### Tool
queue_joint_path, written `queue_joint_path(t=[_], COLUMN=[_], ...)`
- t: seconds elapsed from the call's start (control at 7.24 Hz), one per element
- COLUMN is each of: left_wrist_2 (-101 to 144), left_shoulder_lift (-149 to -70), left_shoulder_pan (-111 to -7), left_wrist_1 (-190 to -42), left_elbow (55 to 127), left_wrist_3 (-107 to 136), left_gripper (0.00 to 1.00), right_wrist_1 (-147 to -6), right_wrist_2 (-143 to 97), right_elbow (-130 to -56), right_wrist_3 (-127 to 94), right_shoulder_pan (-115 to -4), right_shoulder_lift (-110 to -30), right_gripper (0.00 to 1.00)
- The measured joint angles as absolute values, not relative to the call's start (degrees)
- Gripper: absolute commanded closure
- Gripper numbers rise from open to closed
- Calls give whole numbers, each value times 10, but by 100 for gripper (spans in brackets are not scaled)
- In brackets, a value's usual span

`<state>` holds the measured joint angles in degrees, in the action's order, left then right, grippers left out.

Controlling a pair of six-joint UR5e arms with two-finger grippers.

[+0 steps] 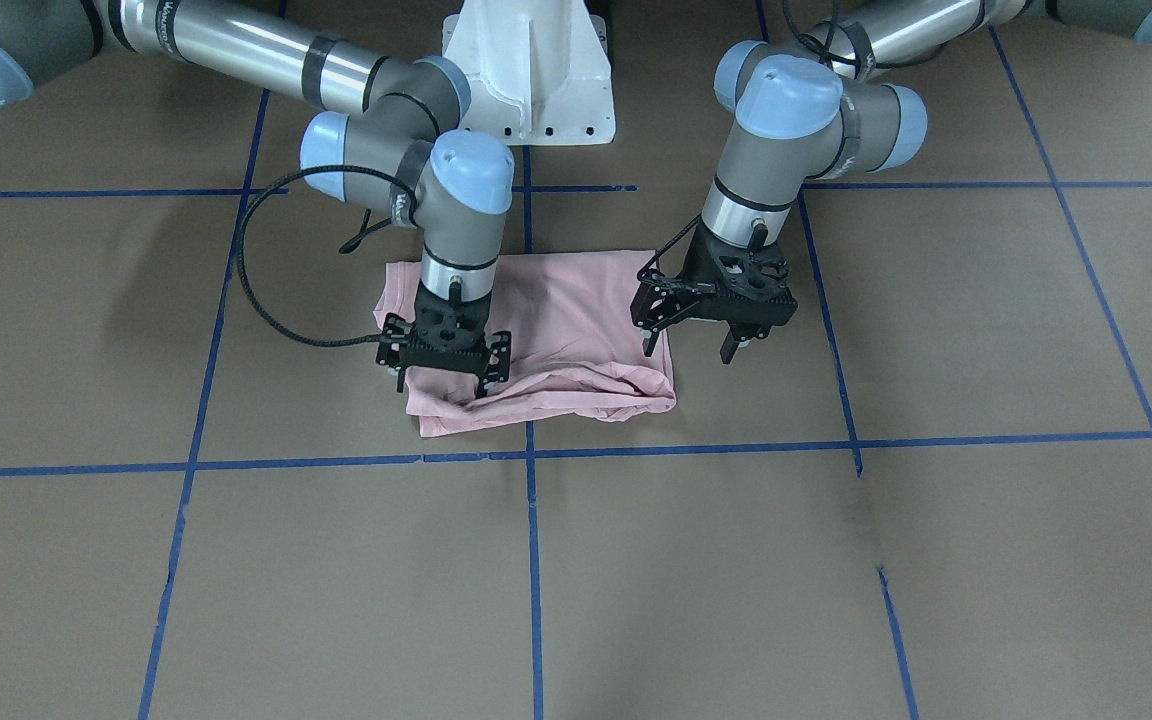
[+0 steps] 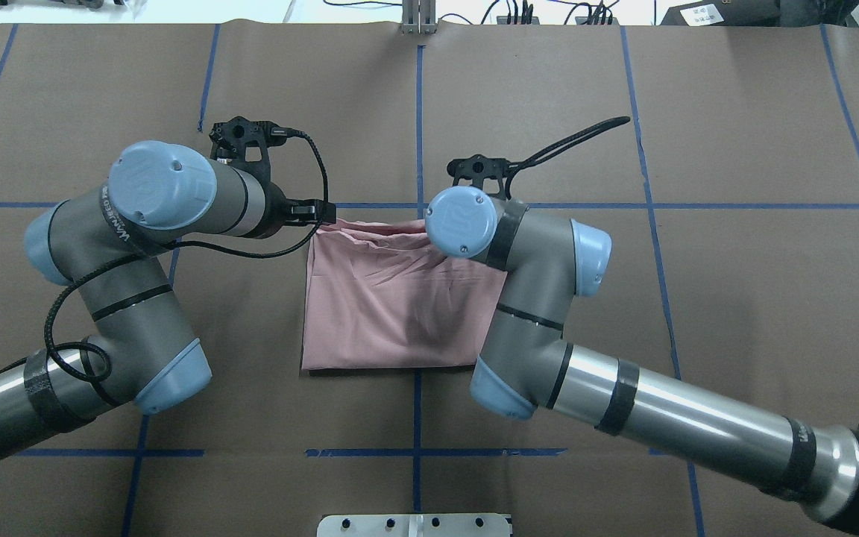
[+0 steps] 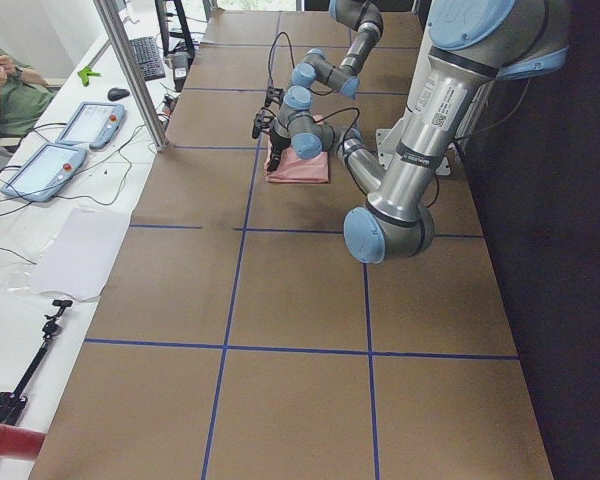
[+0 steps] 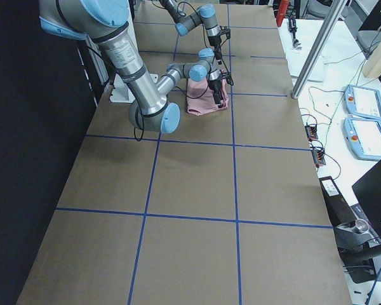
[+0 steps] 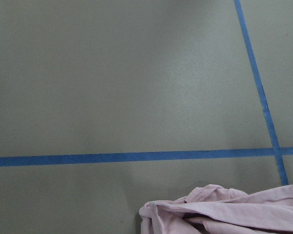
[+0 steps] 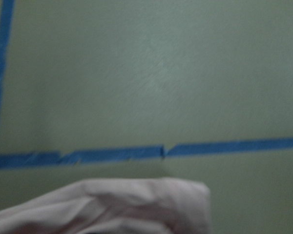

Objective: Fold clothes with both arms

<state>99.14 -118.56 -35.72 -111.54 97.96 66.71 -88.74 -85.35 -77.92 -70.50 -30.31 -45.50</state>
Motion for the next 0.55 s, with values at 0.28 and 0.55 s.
queue_joint_path(t=[0.28,0.55], left_wrist_2=[991,989], left_shoulder_lift=[-1185,-1195], left_shoulder_pan=[-354,-342], left_wrist_1=[-1115,-1109], left_elbow=[978,955], left_wrist_3=[675,698], left_gripper=[0,0], right_wrist_1=[-873,-823], right_wrist_2=[-905,-968], right_elbow=[-715,-706], right_wrist_3=[-605,-569], right_shoulder_pan=[-391,-435], right_shoulder_lift=[-444,-443], right_gripper=[0,0])
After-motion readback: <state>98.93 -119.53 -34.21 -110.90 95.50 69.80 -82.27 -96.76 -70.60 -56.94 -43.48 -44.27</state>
